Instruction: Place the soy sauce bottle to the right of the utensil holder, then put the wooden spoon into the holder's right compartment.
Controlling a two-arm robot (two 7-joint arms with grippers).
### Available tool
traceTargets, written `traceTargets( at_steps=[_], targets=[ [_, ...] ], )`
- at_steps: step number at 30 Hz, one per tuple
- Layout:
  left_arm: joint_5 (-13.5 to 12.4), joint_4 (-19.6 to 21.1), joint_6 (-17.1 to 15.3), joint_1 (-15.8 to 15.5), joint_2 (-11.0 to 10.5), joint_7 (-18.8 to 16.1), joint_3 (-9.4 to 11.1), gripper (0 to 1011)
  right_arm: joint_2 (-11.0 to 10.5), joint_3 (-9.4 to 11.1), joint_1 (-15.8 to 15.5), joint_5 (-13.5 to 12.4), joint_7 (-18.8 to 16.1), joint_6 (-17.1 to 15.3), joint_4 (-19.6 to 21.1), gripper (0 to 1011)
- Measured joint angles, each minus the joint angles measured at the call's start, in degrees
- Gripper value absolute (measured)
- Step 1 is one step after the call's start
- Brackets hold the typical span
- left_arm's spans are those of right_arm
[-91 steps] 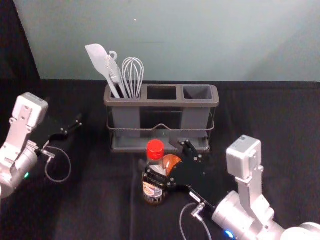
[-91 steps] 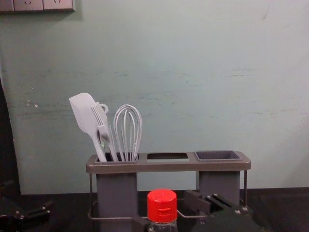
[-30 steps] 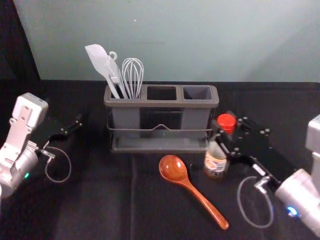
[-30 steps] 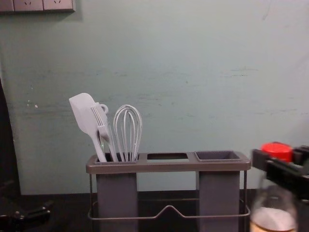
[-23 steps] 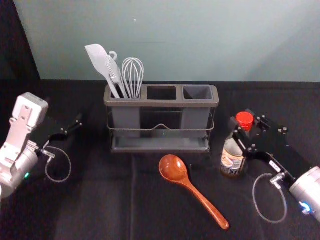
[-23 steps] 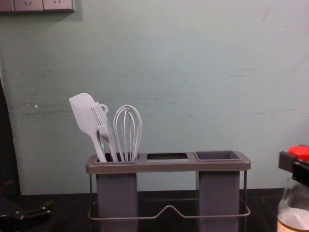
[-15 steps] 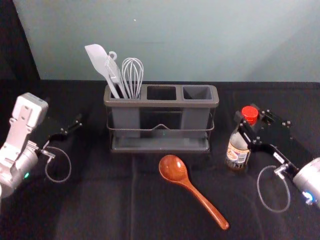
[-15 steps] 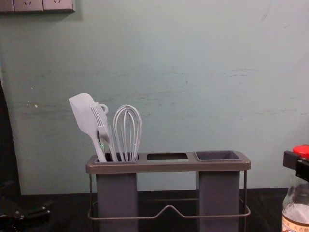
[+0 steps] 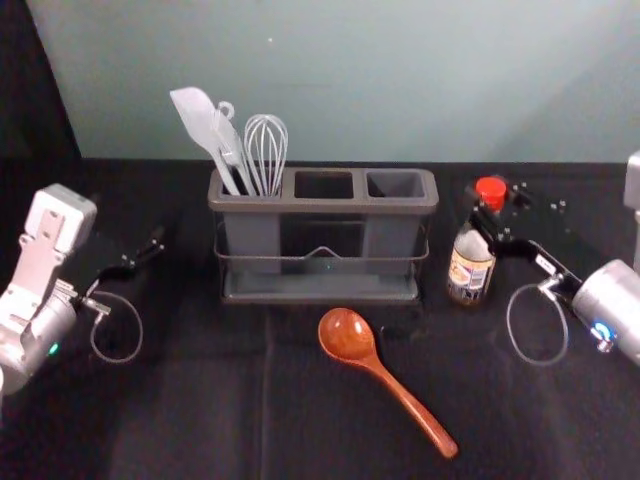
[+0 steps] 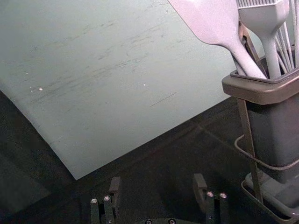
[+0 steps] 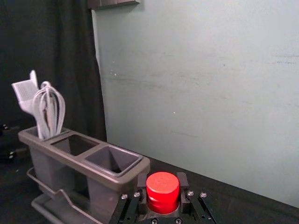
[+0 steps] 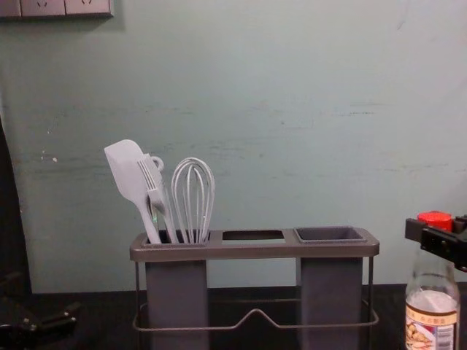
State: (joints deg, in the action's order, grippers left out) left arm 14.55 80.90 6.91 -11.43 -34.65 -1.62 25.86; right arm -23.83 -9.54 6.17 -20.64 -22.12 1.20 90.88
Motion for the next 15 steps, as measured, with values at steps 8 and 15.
traceTargets(
  at_steps=[8, 15],
  targets=[
    [0.0, 0.0, 0.0, 0.0, 0.0, 0.0, 0.0, 1000, 1.24, -0.85, 2.5, -2.04, -1.05, 1.74, -3.79, 381],
    [0.0, 0.0, 0.0, 0.0, 0.0, 0.0, 0.0, 1000, 1.95, -1.65, 3.81, -3.01, -1.27, 2.48, -6.09, 381]
  ],
)
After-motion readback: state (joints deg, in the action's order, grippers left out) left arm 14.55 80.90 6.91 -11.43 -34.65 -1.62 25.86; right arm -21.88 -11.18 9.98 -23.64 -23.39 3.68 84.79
